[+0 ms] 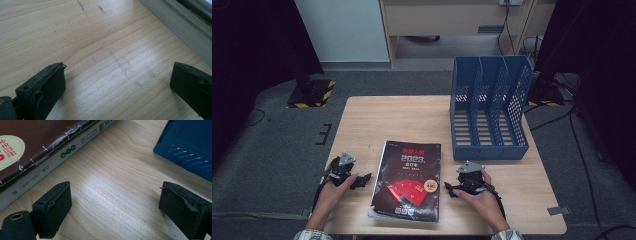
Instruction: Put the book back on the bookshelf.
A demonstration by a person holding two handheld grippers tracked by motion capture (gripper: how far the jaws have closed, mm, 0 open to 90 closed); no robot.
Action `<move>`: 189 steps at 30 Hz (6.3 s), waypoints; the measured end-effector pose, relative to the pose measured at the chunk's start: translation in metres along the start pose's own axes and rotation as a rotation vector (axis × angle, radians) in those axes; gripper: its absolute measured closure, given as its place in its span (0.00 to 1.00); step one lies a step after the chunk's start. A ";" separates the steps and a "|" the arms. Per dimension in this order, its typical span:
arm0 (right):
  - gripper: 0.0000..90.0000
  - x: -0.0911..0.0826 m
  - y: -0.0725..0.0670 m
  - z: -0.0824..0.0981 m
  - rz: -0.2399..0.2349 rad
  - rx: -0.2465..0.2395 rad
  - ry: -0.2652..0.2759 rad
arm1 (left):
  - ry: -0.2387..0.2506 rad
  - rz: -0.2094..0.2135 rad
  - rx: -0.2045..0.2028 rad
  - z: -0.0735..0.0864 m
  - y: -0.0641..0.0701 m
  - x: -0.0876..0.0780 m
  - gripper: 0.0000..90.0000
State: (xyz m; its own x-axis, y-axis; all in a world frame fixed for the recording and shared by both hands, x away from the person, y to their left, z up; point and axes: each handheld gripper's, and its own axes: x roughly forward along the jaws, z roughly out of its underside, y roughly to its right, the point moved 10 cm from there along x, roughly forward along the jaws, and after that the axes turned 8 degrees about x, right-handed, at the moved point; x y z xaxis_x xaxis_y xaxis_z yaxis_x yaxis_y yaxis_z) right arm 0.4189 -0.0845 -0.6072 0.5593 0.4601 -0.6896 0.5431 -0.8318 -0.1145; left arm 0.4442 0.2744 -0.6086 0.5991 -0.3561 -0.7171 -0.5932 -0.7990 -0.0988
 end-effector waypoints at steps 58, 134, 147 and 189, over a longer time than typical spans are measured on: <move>0.18 0.007 -0.069 -0.033 -0.291 0.100 0.030 | 0.095 0.209 0.004 -0.049 0.078 -0.022 0.46; 0.95 -0.007 -0.108 -0.156 -0.268 -0.076 0.205 | 0.242 0.247 -0.051 -0.070 0.074 -0.022 0.13; 0.96 -0.017 -0.115 -0.172 -0.279 -0.104 0.260 | 0.258 0.243 -0.060 -0.073 0.070 -0.018 0.15; 0.96 -0.036 -0.130 -0.192 -0.368 -0.119 0.421 | 0.271 0.275 -0.077 -0.074 0.066 -0.024 0.58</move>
State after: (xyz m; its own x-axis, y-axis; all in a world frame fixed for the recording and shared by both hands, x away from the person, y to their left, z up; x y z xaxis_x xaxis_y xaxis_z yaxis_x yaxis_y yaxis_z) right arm 0.4483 0.0666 -0.4304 0.5079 0.8170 -0.2729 0.8025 -0.5639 -0.1947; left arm 0.4307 0.1947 -0.5473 0.5501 -0.6685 -0.5005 -0.7150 -0.6867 0.1313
